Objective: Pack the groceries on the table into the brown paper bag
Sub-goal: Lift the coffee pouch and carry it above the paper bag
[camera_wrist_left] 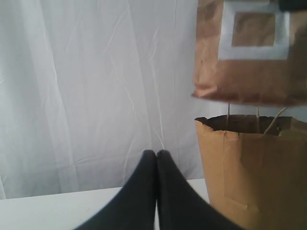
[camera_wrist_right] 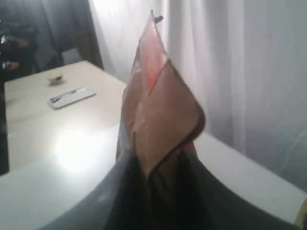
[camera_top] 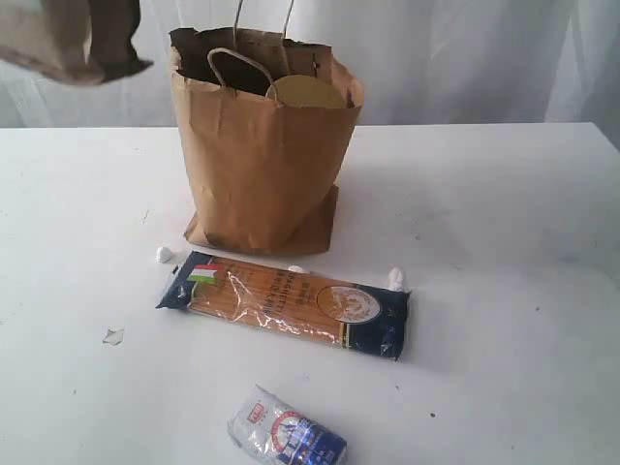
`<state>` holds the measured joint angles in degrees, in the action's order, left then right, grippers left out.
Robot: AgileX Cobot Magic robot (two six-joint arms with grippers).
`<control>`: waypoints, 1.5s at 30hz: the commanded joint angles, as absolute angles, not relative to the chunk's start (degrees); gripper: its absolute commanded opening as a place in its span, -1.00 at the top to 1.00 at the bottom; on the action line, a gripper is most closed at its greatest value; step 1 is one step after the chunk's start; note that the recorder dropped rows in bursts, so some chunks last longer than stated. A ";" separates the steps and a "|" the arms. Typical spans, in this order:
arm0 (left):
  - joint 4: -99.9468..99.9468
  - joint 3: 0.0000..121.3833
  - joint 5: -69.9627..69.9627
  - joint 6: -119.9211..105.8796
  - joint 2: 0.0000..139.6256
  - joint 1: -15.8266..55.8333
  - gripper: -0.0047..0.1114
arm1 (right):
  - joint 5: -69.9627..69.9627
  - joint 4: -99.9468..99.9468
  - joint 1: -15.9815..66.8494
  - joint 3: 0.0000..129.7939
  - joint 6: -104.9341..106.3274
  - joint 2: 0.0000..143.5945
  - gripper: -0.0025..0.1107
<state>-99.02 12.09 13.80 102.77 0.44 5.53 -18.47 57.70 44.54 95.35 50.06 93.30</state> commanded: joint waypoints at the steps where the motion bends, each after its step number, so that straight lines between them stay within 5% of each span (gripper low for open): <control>1: -99.95 11.73 13.93 102.60 0.00 6.02 0.92 | -8.21 59.34 44.65 96.88 51.67 92.40 0.96; 18: -99.95 11.73 13.93 102.60 0.00 6.02 0.92 | 27.15 59.50 44.54 96.52 56.78 94.44 0.96; 45: -99.95 11.73 13.93 102.60 0.00 6.02 0.92 | 28.06 64.43 44.54 96.56 64.34 107.13 0.96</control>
<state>-99.02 12.09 13.80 102.67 0.44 5.53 23.85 64.67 44.54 96.18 60.44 106.67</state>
